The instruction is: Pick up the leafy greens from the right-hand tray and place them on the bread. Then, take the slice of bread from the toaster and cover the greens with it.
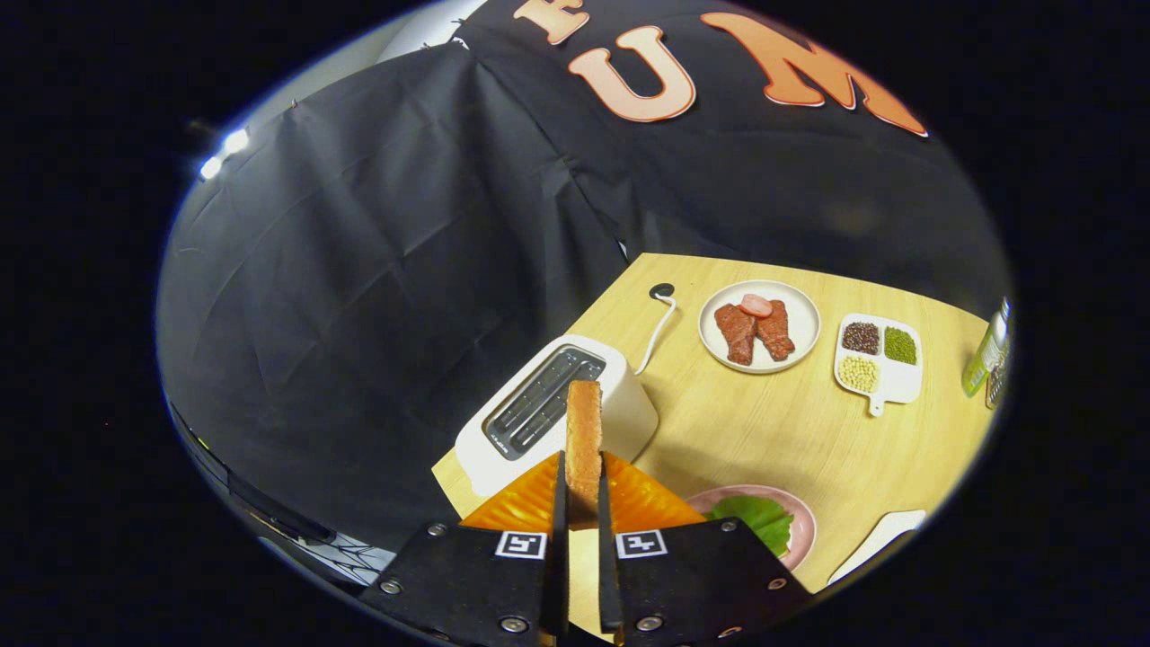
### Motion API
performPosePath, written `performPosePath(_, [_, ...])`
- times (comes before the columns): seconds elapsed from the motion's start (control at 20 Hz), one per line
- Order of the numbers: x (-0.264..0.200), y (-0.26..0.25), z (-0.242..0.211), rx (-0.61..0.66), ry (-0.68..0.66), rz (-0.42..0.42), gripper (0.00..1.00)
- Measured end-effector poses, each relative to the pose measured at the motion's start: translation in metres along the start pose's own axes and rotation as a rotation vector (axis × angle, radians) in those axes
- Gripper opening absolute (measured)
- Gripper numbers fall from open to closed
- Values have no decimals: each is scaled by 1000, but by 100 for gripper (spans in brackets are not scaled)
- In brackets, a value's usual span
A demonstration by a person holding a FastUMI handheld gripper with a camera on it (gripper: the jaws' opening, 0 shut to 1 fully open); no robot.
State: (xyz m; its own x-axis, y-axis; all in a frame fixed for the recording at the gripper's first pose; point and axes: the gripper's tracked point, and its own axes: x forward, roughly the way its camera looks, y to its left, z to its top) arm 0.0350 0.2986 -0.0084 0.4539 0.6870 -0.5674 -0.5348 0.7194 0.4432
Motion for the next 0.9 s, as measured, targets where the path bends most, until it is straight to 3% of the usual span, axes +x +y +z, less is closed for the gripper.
performPosePath(0.9, [-27, -68, -85, 180, -3, 8, 14])
